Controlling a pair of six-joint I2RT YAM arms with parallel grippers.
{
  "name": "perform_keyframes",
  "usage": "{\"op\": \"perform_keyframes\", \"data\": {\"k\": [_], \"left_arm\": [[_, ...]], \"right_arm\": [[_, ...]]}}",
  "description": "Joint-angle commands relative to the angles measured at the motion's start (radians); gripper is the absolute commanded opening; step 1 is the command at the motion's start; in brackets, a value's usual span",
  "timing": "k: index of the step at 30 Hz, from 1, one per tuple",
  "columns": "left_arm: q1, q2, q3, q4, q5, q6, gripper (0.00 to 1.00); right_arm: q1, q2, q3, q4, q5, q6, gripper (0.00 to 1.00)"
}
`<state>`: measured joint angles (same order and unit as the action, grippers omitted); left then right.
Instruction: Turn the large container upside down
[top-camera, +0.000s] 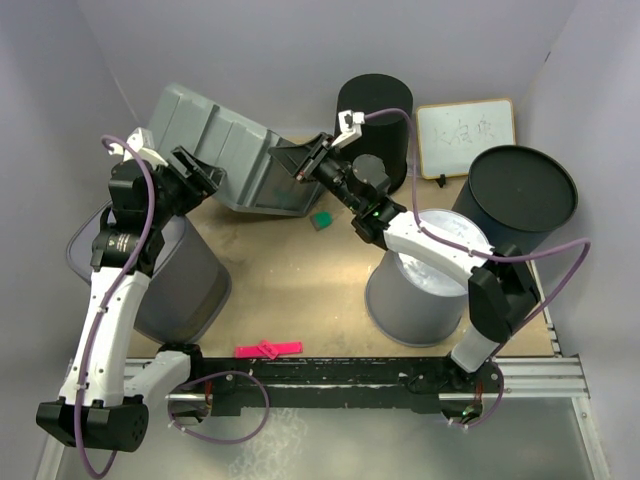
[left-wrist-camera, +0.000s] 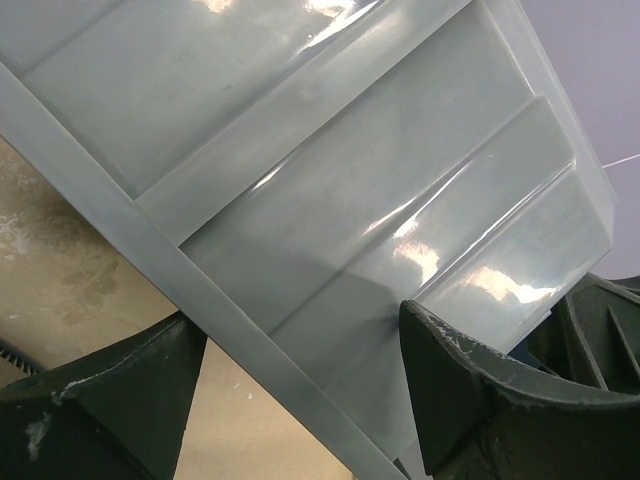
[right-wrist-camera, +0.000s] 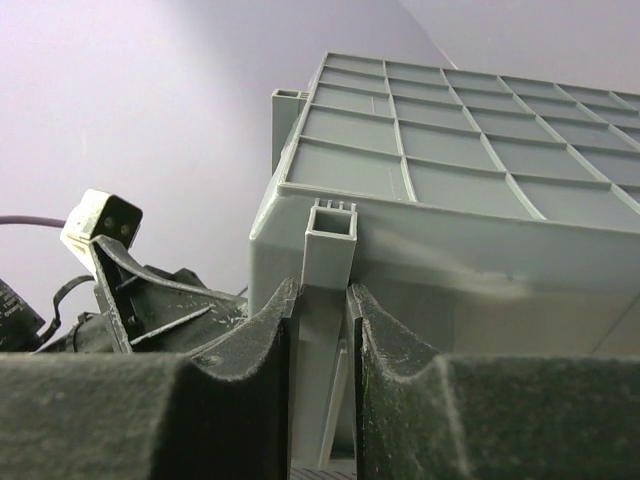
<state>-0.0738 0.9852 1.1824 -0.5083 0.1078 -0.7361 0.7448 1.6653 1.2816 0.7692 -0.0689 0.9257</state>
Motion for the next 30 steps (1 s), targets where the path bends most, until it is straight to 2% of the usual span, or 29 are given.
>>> {"op": "perform_keyframes", "data": {"k": [1,6,13,22,30], "left_arm": [[0.002,-0.022,0.045,-0.001,0.024,0.033,0.73],[0.002,-0.022,0.099,-0.067,-0.037,0.067,0.8],[0.002,-0.023,0.177,-0.147,-0.103,0.133,0.81],[0.002,-0.029,0.234,-0.221,-0.167,0.176,0.81],[0.002,-0.051,0.362,-0.227,-0.117,0.159,0.81]], "right_arm": [[-0.004,0.007,0.047,0.08,-0.009,0.018,0.21],[-0.008,0.023,0.075,0.048,-0.063,-0.013,0.11],[-0.03,0.048,0.082,0.035,-0.094,0.011,0.0],[-0.061,0.071,0.119,0.027,-0.115,0.043,0.0],[-0.061,0.112,0.133,0.026,-0.225,0.057,0.0]]}}
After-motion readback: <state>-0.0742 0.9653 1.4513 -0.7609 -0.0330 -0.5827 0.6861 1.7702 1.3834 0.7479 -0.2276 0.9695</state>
